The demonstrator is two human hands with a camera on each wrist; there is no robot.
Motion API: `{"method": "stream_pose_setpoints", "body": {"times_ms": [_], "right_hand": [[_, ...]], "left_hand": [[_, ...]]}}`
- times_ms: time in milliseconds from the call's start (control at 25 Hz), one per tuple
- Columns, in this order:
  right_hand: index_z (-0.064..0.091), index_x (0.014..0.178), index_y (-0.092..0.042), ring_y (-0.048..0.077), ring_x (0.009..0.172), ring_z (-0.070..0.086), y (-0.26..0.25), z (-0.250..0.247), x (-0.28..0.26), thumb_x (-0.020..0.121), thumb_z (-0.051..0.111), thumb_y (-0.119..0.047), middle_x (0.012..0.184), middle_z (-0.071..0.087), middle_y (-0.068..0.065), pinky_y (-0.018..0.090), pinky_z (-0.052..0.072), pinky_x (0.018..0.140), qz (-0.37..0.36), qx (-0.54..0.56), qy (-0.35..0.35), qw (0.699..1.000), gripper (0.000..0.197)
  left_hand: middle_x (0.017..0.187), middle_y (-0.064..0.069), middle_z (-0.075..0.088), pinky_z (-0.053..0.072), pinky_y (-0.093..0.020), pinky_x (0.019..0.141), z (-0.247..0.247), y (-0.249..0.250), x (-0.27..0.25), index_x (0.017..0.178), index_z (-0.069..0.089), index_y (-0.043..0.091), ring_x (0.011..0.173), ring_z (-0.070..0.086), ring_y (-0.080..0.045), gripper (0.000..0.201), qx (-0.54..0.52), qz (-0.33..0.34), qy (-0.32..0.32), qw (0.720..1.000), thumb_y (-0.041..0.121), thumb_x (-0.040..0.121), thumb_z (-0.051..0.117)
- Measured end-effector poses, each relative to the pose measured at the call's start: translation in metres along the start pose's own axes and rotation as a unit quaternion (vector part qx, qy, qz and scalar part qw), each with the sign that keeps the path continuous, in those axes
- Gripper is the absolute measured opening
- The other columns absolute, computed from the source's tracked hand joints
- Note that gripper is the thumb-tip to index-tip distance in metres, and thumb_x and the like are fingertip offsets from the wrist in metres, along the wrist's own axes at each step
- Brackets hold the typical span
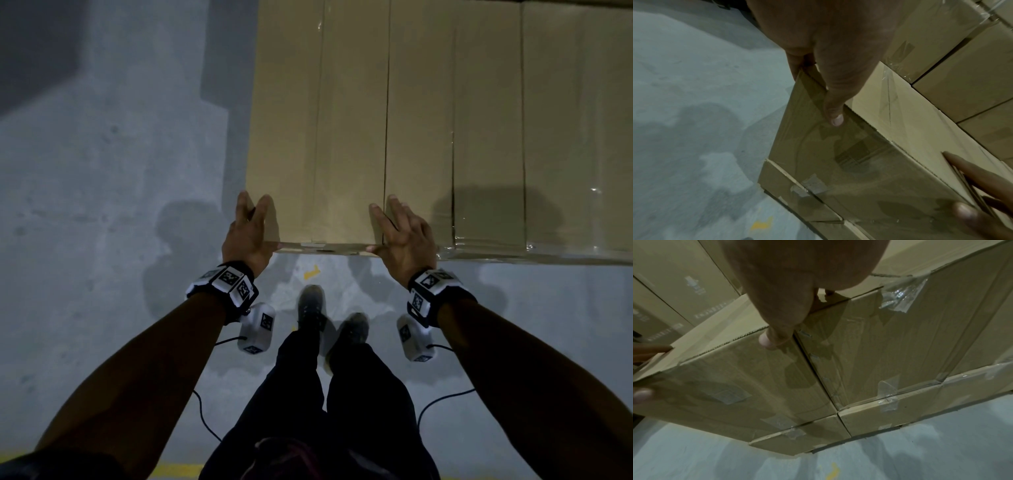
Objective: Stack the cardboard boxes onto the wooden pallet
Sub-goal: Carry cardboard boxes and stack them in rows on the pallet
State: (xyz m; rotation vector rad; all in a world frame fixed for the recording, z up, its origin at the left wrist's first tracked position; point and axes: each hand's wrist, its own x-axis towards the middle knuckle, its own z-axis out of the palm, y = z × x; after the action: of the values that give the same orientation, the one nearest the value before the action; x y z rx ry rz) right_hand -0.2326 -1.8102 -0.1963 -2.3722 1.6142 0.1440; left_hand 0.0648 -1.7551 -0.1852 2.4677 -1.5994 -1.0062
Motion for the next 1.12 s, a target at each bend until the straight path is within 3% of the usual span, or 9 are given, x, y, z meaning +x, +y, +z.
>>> {"method": "stream_pose_setpoints", "body": {"times_ms": [320,520,680,760,920,1120], "right_hand": [[0.031,0.155,-0.026,0.036,0.145,0.032,-0.002,0.002,0.004,0.087,0.069,-0.046,0.162,0.027,0.013,0.050,0.030,0.113,0.018,-0.011,-0.033,0.999,0.081],[0.019,0.158,-0.030,0.033,0.151,0.017,-0.004,0.004,0.005,0.093,0.062,-0.046,0.166,0.012,0.009,0.047,0.017,0.119,0.034,-0.006,-0.058,0.998,0.079],[-0.004,0.159,-0.034,0.030,0.154,-0.003,-0.003,0.006,0.004,0.100,0.049,-0.047,0.167,-0.013,0.005,0.046,0.003,0.122,0.037,-0.015,-0.102,0.994,0.081],[-0.009,0.158,-0.034,0.030,0.154,-0.007,-0.003,0.006,0.005,0.101,0.047,-0.046,0.166,-0.018,0.005,0.045,0.002,0.122,0.039,-0.015,-0.114,0.993,0.081],[0.002,0.160,-0.029,0.034,0.153,0.006,-0.005,-0.001,0.004,0.096,0.059,-0.040,0.167,-0.003,0.012,0.048,0.014,0.121,0.013,-0.039,-0.101,0.994,0.087],[0.017,0.158,-0.026,0.032,0.152,0.014,0.004,-0.036,0.010,0.092,0.064,-0.023,0.167,0.007,0.008,0.046,0.023,0.121,0.009,0.031,-0.185,0.982,0.081]], "left_hand": [[0.165,-0.001,-0.007,0.042,-0.049,0.107,0.002,-0.003,0.003,0.156,0.017,0.037,0.133,0.042,-0.038,0.093,-0.010,0.003,0.006,1.000,0.027,0.085,0.076],[0.165,-0.003,-0.011,0.043,-0.049,0.104,0.003,-0.001,0.002,0.157,0.012,0.035,0.134,0.038,-0.039,0.092,0.008,0.011,-0.002,1.000,0.025,0.089,0.072],[0.164,-0.006,-0.020,0.041,-0.051,0.108,0.003,0.003,0.001,0.158,0.002,0.032,0.144,0.025,-0.037,0.093,0.042,0.004,-0.025,0.999,0.027,0.093,0.068],[0.163,-0.007,-0.023,0.035,-0.051,0.113,0.002,0.005,0.002,0.158,-0.002,0.031,0.150,0.012,-0.035,0.093,0.052,-0.004,-0.035,0.998,0.029,0.094,0.066],[0.163,-0.012,-0.019,0.020,-0.048,0.121,0.002,0.010,0.000,0.158,-0.003,0.025,0.152,-0.003,-0.034,0.094,0.106,0.000,-0.019,0.994,0.034,0.094,0.065],[0.165,-0.011,-0.005,0.013,-0.046,0.122,-0.005,0.036,-0.014,0.157,0.004,0.017,0.152,0.000,-0.033,0.087,0.182,0.021,-0.022,0.983,0.043,0.094,0.059]]}}
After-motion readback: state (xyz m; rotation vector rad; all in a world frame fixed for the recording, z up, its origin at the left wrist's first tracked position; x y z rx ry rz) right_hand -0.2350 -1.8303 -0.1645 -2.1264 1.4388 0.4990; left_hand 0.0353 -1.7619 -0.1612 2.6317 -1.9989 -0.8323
